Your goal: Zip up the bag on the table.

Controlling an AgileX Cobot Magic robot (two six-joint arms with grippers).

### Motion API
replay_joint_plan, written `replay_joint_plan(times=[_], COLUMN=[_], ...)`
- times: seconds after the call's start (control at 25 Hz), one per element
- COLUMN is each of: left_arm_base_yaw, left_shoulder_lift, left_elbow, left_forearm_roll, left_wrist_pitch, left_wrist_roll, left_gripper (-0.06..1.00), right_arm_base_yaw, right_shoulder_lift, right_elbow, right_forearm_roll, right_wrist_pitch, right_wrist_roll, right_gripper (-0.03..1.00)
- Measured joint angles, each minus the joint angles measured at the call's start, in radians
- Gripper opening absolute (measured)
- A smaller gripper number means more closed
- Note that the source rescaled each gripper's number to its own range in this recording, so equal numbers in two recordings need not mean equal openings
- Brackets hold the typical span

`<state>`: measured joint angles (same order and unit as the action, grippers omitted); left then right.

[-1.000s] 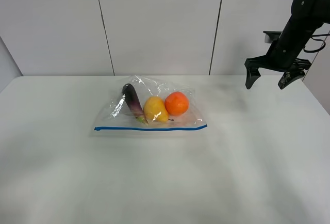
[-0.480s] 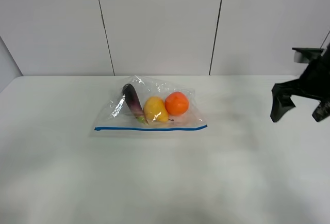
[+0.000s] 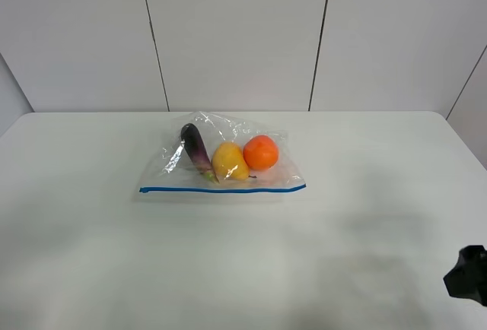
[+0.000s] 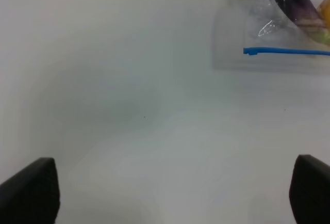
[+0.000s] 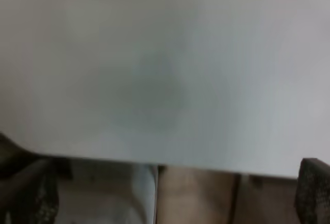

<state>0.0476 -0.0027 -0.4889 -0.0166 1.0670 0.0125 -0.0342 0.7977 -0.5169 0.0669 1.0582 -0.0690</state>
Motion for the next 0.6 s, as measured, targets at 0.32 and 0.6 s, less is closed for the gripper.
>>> replay_joint_plan(times=[0.32,0.6], left_arm_base_yaw=[0.000,0.000], left_shoulder_lift=[0.000,0.000], left_elbow=[0.000,0.000], left_forearm_roll=[0.000,0.000], left_wrist_pitch=[0.000,0.000], left_wrist_roll=[0.000,0.000], left_gripper=[1.00,1.00], right_arm_base_yaw=[0.000,0.000], right_shoulder_lift=[-0.567,-0.782], right_elbow=[0.023,0.028], right_forearm_roll=[0.002,0.000], right_wrist_pitch=[-0.043,-0.043], right_wrist_roll=[0.000,0.000], right_gripper=[1.00,1.00])
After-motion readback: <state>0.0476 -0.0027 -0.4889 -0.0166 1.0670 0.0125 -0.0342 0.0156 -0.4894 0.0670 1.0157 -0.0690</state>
